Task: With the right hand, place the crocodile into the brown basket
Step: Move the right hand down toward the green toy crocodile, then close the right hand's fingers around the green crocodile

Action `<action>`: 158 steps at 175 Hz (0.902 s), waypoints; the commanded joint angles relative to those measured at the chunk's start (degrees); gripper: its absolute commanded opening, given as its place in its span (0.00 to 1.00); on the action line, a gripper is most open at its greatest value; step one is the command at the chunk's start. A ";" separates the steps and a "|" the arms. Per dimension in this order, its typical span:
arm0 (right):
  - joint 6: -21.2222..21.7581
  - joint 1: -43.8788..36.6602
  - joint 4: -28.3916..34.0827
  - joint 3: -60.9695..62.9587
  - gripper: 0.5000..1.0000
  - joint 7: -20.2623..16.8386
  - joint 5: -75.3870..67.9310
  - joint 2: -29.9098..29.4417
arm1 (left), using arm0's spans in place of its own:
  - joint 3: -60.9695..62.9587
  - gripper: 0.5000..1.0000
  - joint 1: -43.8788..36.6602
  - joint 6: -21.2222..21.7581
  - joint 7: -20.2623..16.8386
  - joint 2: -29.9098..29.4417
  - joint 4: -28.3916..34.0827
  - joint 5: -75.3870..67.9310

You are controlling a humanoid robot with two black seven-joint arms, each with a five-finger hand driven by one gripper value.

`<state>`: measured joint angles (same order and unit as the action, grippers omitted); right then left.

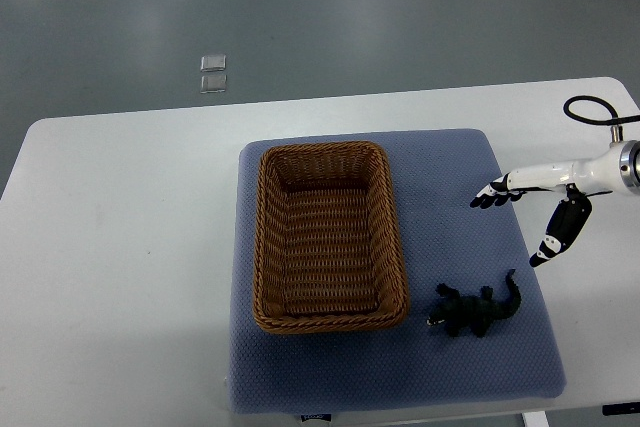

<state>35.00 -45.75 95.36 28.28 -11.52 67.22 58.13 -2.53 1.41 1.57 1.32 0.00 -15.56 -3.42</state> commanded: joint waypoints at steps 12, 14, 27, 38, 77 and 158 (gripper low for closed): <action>0.00 3.39 1.93 0.02 0.86 0.01 0.10 0.49 | -0.02 1.00 0.00 0.02 0.00 0.00 0.00 0.08; 0.00 3.66 2.02 0.02 0.86 0.01 0.10 0.40 | -0.02 1.00 -0.09 0.02 0.00 0.00 0.00 0.08; 0.00 4.89 2.28 0.11 0.86 0.01 0.10 0.32 | -0.11 1.00 0.00 0.10 0.00 0.00 0.00 0.08; 0.00 5.59 2.28 0.11 0.86 0.09 0.01 -0.04 | -0.11 1.00 0.00 0.19 0.00 0.00 0.00 0.08; 0.00 9.28 2.55 0.28 0.85 0.18 -0.16 -1.88 | -0.02 1.00 -0.09 0.28 0.00 0.00 0.09 0.08; -8.72 13.15 2.37 0.37 0.85 0.53 0.36 -5.22 | -0.02 1.00 0.00 0.37 0.00 0.00 0.09 0.08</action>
<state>27.26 -33.06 97.86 28.65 -11.00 67.38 53.10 -2.55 1.32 1.94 1.32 0.00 -15.50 -3.35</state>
